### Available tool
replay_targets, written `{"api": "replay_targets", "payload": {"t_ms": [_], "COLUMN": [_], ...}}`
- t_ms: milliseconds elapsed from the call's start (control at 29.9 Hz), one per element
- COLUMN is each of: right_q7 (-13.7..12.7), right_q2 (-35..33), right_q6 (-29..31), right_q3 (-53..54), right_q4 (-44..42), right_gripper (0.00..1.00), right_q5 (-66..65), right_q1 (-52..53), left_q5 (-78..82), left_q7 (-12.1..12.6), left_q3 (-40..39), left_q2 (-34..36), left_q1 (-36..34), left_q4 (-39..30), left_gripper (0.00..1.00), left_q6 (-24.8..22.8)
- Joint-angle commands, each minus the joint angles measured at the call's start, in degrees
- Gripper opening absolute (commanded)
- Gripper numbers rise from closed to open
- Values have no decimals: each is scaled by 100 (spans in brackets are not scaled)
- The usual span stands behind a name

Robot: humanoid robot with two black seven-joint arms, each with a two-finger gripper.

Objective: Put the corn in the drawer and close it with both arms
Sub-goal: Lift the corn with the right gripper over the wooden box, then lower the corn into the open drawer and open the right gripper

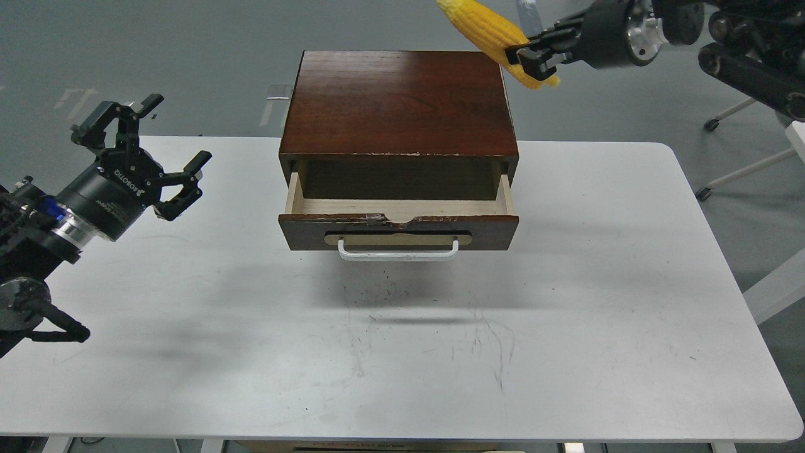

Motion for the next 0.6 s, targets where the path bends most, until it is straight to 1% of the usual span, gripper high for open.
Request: {"api": "replay_targets", "payload": {"t_ms": [0,100,301,468,568], "right_q7": [0,0,0,0,0], "right_q2": [465,685,730,870,1081], "right_q6": [0,0,0,-18,-44], "right_q3": [-187,-380,-766,-872,-1048], "right_q4": [92,452,1024,1024,972], "right_gripper": [0,0,0,0,0], "right_q5": [-9,-10,-62,-106,-98], "right_q1": [154,294,488,488,479], "left_q5": [0,0,0,0,0], "left_q7": [0,0,0,0,0], "left_q3": [1,1,1,1,10], "left_q2": [18,18,27,27,18], "left_q1": [0,9,0,0,9], "left_q4": [0,0,0,0,0], "left_gripper": [100,100,100,100,100], "left_q6": [0,0,0,0,0]}}
